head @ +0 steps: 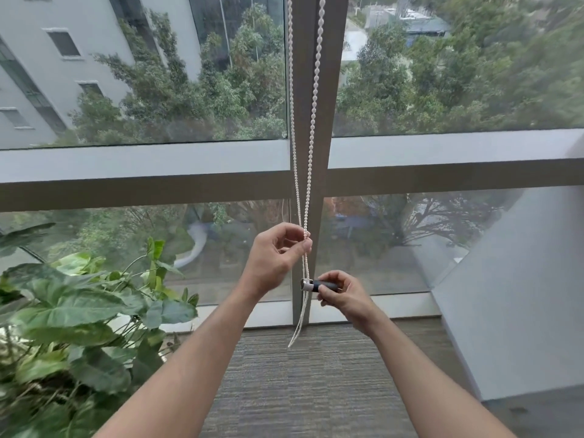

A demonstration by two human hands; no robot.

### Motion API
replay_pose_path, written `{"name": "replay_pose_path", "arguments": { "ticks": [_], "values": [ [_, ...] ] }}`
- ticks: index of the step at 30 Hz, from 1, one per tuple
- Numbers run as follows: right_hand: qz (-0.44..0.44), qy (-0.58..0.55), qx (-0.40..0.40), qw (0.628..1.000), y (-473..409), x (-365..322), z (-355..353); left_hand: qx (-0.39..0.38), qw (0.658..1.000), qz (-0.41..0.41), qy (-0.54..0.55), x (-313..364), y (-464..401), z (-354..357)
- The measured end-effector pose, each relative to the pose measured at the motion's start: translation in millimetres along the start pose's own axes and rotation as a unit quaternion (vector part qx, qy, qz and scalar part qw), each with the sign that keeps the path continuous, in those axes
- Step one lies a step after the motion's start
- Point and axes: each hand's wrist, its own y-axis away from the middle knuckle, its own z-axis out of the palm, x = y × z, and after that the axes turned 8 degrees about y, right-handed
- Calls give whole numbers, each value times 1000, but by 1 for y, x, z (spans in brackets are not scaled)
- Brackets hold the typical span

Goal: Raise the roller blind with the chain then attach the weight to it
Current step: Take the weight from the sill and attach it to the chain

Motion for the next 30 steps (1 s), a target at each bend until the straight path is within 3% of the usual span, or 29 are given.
{"name": "replay_pose_path", "arguments": {
  "ticks": [23, 30],
  "values": [
    [161, 71, -35, 984, -12, 133, -5, 1, 984, -174, -37, -133, 41, 1],
    [187, 127, -28, 974, -27, 181, -11, -17, 979, -194, -60, -188, 54, 2]
  ]
}}
